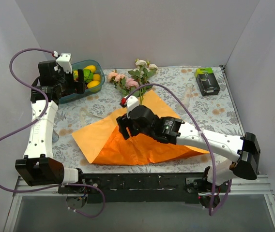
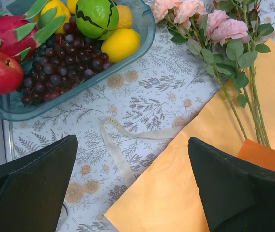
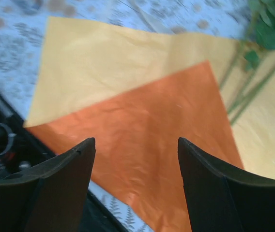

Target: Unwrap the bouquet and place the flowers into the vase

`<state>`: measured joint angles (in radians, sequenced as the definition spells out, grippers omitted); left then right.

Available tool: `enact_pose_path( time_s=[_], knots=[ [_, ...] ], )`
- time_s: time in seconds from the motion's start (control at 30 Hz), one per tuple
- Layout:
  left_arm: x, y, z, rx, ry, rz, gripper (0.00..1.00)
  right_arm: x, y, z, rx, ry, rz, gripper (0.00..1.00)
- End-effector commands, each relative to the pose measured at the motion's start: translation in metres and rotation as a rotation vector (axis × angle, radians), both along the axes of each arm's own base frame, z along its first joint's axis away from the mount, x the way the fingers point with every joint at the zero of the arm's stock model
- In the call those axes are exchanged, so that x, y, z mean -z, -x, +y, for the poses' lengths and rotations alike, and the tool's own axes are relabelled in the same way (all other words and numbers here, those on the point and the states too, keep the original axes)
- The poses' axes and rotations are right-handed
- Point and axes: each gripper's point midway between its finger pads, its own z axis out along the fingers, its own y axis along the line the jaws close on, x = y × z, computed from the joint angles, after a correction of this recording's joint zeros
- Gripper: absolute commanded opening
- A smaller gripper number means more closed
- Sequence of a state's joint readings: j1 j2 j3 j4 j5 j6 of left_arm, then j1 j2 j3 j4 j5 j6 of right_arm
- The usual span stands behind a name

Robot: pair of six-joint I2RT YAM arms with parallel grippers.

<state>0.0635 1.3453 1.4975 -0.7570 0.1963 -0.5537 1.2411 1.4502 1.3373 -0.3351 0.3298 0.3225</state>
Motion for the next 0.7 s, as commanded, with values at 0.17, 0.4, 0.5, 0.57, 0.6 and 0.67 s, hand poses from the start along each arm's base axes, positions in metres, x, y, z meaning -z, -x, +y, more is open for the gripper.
enact_pose_path(
  time_s=[0.17, 0.4, 0.5, 0.57, 0.6, 0.67],
  knots=[
    [0.017, 0.022, -0.002, 0.057, -0.038, 0.026, 0.98, 0.066, -0.125, -0.069, 0.294, 0.129, 0.093, 0.70],
    [0.031, 0.026, 0.006, 0.042, -0.083, 0.037, 0.98, 0.107, -0.149, -0.071, 0.253, 0.103, 0.265, 0.64],
    [0.028, 0.024, 0.007, 0.043, -0.094, 0.028, 0.98, 0.105, -0.117, -0.054, 0.085, -0.036, 0.368, 0.63],
    [0.028, 0.022, 0.007, 0.043, -0.098, 0.025, 0.98, 0.109, -0.103, -0.053, 0.033, -0.095, 0.375, 0.64],
    [0.030, 0.022, 0.008, 0.043, -0.101, 0.028, 0.98, 0.100, -0.096, -0.051, -0.002, -0.124, 0.372, 0.64],
    [0.031, 0.022, 0.008, 0.040, -0.098, 0.027, 0.98, 0.104, -0.087, -0.053, -0.035, -0.123, 0.386, 0.64]
  ],
)
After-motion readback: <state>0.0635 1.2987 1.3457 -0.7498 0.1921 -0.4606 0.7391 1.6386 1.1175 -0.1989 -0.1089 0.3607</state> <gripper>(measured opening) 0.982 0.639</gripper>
